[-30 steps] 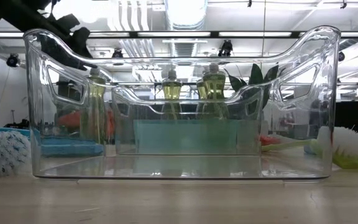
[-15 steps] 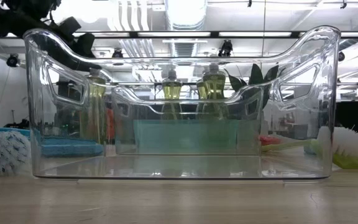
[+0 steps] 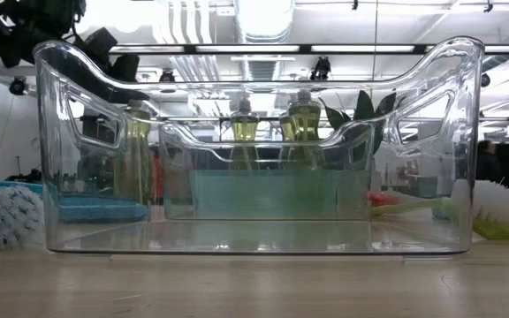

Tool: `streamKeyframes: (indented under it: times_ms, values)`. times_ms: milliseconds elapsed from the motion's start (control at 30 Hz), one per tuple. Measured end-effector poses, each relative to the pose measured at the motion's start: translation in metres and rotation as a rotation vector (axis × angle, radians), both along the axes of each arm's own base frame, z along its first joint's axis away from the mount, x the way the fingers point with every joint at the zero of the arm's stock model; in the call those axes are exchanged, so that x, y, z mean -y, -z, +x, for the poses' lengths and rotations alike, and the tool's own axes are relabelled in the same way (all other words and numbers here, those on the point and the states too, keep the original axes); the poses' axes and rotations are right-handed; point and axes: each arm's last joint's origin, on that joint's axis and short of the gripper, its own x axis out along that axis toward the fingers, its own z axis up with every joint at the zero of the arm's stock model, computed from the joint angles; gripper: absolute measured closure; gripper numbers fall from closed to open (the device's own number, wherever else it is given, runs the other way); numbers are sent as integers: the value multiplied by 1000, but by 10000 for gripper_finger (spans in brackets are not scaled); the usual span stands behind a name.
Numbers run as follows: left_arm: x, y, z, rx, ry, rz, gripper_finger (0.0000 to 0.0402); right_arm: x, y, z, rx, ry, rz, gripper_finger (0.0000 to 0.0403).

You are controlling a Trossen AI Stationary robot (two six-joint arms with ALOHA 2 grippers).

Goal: Pick & Place Kitchen Sink Supplies
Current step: Put the transparent soap dispenser into the blue bin

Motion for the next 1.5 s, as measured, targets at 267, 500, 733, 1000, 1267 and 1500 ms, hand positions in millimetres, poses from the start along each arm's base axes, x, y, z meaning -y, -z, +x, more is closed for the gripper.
streamKeyframes:
  times_ms: [267,500,733,1000,1267,1500]
  values:
    - [-1,0,0,2,-35,7,181,0,0,0,0,0,0,394]
    - [-2,2,1,-18,-70,6,203,0,0,0,1,1,1,394]
    - [-3,4,3,-36,-70,-1,247,1,0,1,2,8,4,394]
    - [-3,3,4,-16,-52,-3,301,1,2,3,-5,14,-1,394]
    - [-3,2,5,1,-25,4,301,1,2,3,-5,14,-2,394]
    - [-2,-11,8,107,58,24,303,1,2,3,-6,14,-2,394]
